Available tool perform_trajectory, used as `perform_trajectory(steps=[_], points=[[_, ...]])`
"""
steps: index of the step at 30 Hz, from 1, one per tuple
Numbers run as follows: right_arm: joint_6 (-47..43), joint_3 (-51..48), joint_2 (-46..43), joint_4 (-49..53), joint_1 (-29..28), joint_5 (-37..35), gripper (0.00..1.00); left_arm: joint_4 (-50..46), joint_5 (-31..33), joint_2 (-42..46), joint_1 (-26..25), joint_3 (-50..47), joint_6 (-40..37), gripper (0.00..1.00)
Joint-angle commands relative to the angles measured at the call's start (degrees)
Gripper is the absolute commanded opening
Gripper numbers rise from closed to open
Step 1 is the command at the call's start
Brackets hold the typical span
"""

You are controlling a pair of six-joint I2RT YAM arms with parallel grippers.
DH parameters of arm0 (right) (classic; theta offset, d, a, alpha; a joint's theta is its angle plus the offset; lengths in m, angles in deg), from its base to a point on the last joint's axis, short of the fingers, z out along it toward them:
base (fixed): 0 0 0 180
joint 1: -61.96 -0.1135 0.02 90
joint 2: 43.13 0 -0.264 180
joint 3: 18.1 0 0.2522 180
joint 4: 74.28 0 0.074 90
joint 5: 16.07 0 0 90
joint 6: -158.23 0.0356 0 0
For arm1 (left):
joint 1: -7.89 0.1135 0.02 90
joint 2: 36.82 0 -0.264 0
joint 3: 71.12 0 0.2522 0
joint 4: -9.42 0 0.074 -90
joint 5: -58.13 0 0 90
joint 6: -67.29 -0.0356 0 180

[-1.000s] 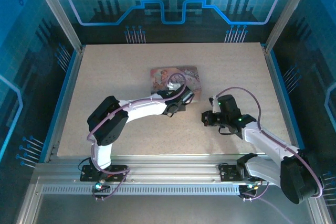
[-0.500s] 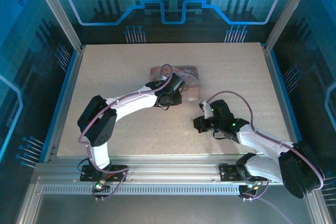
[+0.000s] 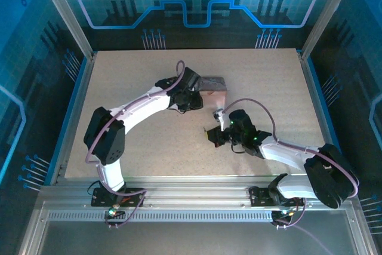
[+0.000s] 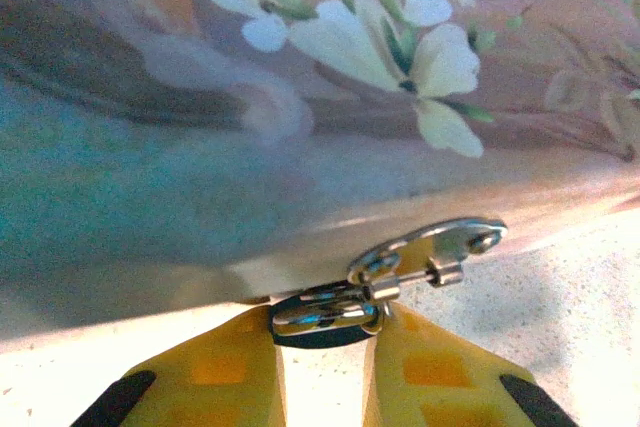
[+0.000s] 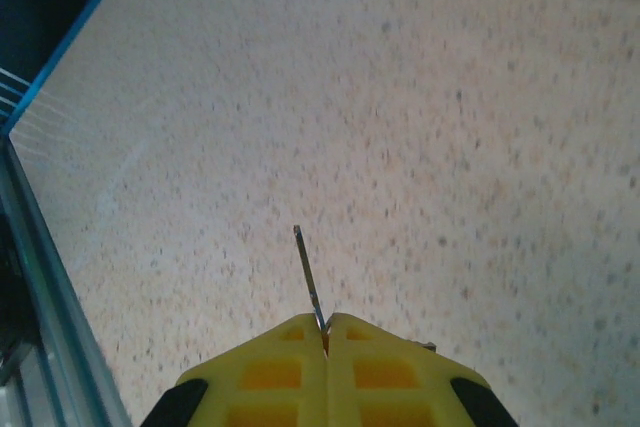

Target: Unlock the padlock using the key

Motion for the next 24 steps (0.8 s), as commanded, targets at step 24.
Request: perform_trajectory(steps=[24], points=[[12.51,9.78,10.97,-9.19,0.87,-3.49,0.0,-3.23,-15.56,5.1,4.2,3.38,-0.4,0.0]])
